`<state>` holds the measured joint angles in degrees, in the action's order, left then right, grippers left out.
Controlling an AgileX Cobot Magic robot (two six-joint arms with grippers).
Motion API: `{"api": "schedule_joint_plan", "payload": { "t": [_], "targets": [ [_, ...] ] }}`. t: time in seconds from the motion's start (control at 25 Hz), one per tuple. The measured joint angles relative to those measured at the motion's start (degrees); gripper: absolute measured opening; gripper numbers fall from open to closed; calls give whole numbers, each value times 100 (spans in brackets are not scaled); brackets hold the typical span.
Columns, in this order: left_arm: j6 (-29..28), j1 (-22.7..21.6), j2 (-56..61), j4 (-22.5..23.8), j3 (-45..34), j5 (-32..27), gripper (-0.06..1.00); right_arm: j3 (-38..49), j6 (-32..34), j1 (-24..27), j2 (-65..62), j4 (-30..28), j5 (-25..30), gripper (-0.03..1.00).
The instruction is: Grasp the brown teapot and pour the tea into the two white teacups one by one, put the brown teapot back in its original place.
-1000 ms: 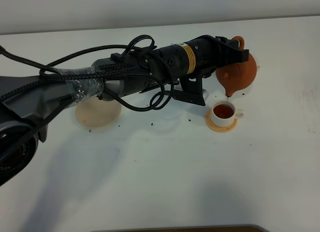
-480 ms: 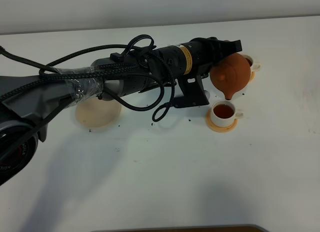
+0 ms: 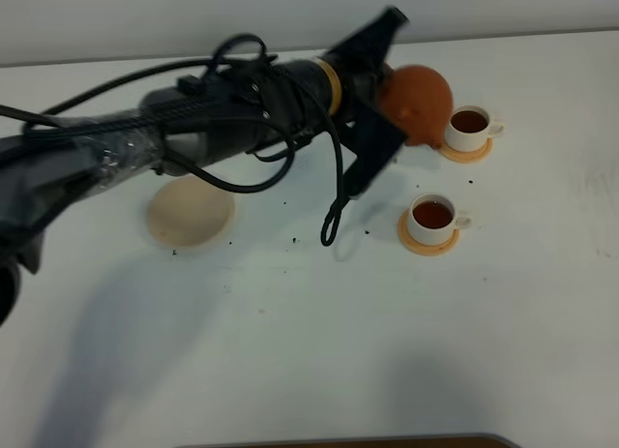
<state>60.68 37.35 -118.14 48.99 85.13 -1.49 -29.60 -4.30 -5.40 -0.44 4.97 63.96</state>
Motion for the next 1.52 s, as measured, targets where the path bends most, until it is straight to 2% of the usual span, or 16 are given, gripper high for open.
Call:
{"api": "schedule_joint_plan", "payload": {
  "t": [0.24,0.32,0.4,0.84,1.0,1.2,1.52],
  "targets": [
    [-1550,-18,399,-78,0,-1465,14,0,0,0,0,0,0,38],
    [-1942,-18,442,-302,0,-1825,14,0,0,0,0,0,0,38],
    [-2199,-18,459,-751,0,-2132,14,0,0,0,0,0,0,38],
    [-2362,-18,465,-3551,0,-3816,14,0,0,0,0,0,0,38],
    [-2379,-18,465,-4438,0,-4391,14,0,0,0,0,0,0,38],
    [-2621,-18,315,-5004,1,-4693,14,0,0,0,0,0,0,38],
    [-2973,-18,52,-5067,12,-4778,14,0,0,0,0,0,0,38]
  ]
}}
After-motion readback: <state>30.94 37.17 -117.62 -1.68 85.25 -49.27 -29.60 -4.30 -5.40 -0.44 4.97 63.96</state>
